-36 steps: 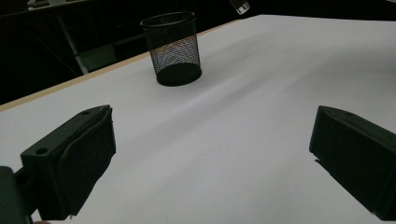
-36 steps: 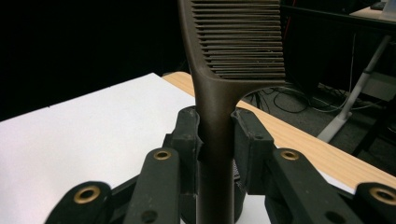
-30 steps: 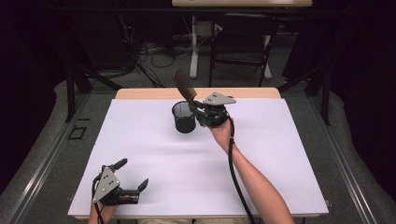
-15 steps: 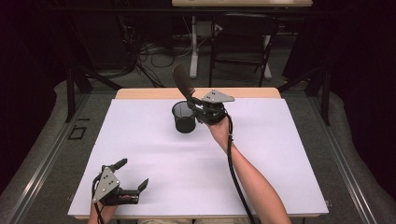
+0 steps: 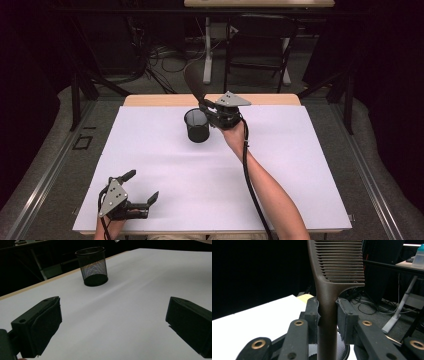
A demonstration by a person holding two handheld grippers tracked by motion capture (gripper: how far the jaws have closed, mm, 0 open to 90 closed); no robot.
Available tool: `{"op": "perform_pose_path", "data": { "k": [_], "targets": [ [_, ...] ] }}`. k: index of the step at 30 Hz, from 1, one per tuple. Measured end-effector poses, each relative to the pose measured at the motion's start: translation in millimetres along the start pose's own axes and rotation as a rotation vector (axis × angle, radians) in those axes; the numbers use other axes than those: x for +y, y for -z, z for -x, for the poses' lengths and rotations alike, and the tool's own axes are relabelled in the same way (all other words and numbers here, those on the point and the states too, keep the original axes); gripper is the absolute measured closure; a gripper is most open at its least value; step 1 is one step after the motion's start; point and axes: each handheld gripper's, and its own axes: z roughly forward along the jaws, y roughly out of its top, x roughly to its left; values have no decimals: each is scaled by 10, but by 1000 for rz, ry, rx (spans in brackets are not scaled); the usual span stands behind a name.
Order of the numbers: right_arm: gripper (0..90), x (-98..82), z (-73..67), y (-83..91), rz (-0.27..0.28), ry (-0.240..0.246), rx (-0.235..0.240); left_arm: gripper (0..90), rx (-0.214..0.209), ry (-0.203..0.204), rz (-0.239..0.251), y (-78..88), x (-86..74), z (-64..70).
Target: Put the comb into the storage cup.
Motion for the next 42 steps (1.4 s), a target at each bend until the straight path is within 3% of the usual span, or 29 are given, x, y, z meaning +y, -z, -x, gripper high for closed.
{"op": "perform_pose_path", "data": {
  "k": [11,22,42],
  "targets": [
    [725,53,22,-43,40,-3,-12,4,-1,-2,0,1,2,1],
    [725,111,10,-105,45,2,-16,4,0,-3,1,4,3,0],
    [725,82,-8,-216,88,2,-4,4,0,-2,4,6,6,3]
  ]
}}
